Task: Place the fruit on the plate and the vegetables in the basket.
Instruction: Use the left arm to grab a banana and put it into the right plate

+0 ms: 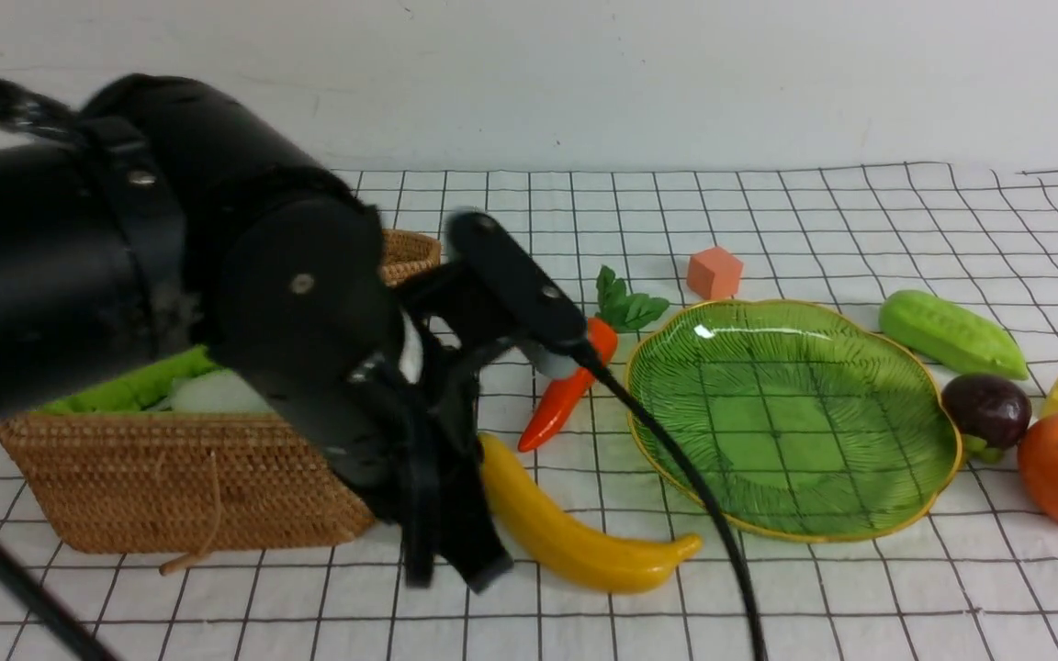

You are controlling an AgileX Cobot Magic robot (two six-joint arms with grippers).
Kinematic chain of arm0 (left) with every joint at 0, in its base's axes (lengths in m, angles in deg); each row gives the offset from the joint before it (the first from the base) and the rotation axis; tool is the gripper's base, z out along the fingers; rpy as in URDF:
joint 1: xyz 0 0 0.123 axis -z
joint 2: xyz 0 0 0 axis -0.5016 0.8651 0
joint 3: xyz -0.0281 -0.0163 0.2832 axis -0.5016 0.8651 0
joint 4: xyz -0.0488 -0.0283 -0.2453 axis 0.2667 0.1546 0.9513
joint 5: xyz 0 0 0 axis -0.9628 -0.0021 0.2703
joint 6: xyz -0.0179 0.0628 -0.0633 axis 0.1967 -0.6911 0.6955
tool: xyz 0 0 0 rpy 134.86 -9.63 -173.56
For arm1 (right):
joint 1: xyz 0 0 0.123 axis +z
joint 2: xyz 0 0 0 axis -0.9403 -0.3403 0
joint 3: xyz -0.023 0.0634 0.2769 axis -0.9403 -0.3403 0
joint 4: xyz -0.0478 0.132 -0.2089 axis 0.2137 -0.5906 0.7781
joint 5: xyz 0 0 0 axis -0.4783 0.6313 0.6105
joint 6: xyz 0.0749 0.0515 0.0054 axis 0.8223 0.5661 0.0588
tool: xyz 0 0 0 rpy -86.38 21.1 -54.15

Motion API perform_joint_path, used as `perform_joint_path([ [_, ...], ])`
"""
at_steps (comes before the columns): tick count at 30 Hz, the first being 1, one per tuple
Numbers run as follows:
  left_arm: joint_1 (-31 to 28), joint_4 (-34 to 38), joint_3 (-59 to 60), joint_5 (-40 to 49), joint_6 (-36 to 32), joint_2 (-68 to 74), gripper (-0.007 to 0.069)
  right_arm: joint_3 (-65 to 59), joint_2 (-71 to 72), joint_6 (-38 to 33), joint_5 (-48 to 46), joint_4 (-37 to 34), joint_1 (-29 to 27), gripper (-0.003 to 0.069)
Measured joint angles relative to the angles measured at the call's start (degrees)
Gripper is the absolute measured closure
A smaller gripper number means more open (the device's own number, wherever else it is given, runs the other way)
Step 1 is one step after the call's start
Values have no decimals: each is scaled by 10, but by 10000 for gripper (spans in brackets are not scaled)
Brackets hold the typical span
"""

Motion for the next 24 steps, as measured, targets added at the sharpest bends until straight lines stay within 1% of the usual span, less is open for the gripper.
perform_joint_path([
  [2,5,14,-30,12,-14,29,635,0,-4,23,-25,20,0,558],
  [4,6,32,-80,18,-78,92,592,0,-7,43,-55,45,0,554],
  [6,6,37,-104,14,-135,130,530,0,-7,45,-55,46,0,552],
  [8,6,44,-118,-1,-224,167,421,0,-7,45,-55,45,0,550],
  [9,6,44,-118,-3,-232,167,421,0,-8,45,-55,45,0,550],
  [10,6,47,-121,-22,-301,194,303,0,-8,45,-55,45,0,550],
  [11,6,47,-121,-33,-334,206,246,0,-8,45,-55,45,0,550],
  [13,7,47,-121,-52,-376,224,176,0,-8,45,-55,44,0,550],
  [14,7,47,-121,-58,-384,228,149,0,-8,45,-55,44,0,550],
  [15,7,46,-121,-77,-409,246,100,0,-8,45,-55,43,0,549],
  [16,7,46,-121,-92,-420,254,76,0,-8,45,-55,43,0,548],
  [18,7,46,-122,-121,-431,273,57,0,-8,45,-55,42,0,546],
  [20,7,46,-123,-139,-435,292,60,0,-8,45,-55,42,0,544],
  [22,7,48,-125,-140,-435,305,85,0,-8,45,-55,41,0,542],
  [24,7,48,-128,-135,-430,309,143,0,-8,45,-55,41,0,538],
])
